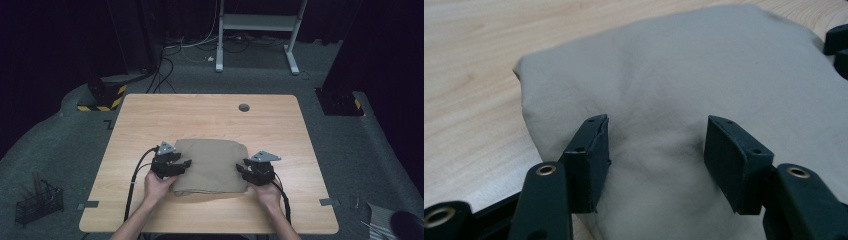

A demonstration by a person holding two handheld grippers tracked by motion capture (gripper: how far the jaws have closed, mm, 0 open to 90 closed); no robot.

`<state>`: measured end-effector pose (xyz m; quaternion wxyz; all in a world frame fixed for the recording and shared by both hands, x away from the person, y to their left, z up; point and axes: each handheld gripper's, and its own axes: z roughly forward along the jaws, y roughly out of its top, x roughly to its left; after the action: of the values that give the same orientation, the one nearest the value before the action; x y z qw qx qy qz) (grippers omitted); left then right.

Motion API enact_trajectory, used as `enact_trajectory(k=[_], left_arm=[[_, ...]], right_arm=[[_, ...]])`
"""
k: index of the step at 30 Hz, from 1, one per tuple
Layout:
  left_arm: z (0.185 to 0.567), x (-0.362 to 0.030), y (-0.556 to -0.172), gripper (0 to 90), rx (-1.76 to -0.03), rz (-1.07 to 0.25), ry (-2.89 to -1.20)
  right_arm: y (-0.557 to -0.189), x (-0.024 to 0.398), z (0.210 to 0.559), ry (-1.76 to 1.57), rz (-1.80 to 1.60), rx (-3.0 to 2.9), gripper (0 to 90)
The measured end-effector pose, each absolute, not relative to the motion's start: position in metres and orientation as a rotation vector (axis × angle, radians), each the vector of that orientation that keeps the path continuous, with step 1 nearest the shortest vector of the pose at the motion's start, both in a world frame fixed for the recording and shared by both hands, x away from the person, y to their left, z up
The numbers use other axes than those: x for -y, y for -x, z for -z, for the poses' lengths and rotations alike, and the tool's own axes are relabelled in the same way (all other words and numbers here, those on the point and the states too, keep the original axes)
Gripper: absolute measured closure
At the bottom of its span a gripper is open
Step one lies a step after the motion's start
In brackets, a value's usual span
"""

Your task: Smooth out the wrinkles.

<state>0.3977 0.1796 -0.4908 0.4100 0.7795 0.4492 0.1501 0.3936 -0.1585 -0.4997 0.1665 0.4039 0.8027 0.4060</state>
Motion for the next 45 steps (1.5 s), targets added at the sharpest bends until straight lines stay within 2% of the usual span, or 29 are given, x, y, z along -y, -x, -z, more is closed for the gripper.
enact_trajectory(k=[10,19,27,37,45], left_arm=[[0.500,-0.177,-0.408,44.0,-1.162,-0.394,-1.941],[0.504,-0.178,-0.432,43.9,-1.188,-0.430,-1.897],[0.506,-0.179,-0.447,43.2,-1.215,-0.400,-1.858],[0.482,-0.190,-0.432,38.0,-1.194,-0.395,-1.842],[0.472,-0.206,-0.414,36.1,-1.190,-0.408,-1.861]], right_arm=[[-0.396,0.156,0.516,-1.198,-1.129,-2.303,50.7],[-0.424,0.147,0.518,-1.231,-1.096,-2.261,50.8],[-0.442,0.148,0.518,-1.270,-1.087,-2.248,50.7],[-0.433,0.151,0.501,-1.242,-1.188,-2.216,51.3],[-0.417,0.172,0.486,-1.266,-1.257,-2.136,51.4]])
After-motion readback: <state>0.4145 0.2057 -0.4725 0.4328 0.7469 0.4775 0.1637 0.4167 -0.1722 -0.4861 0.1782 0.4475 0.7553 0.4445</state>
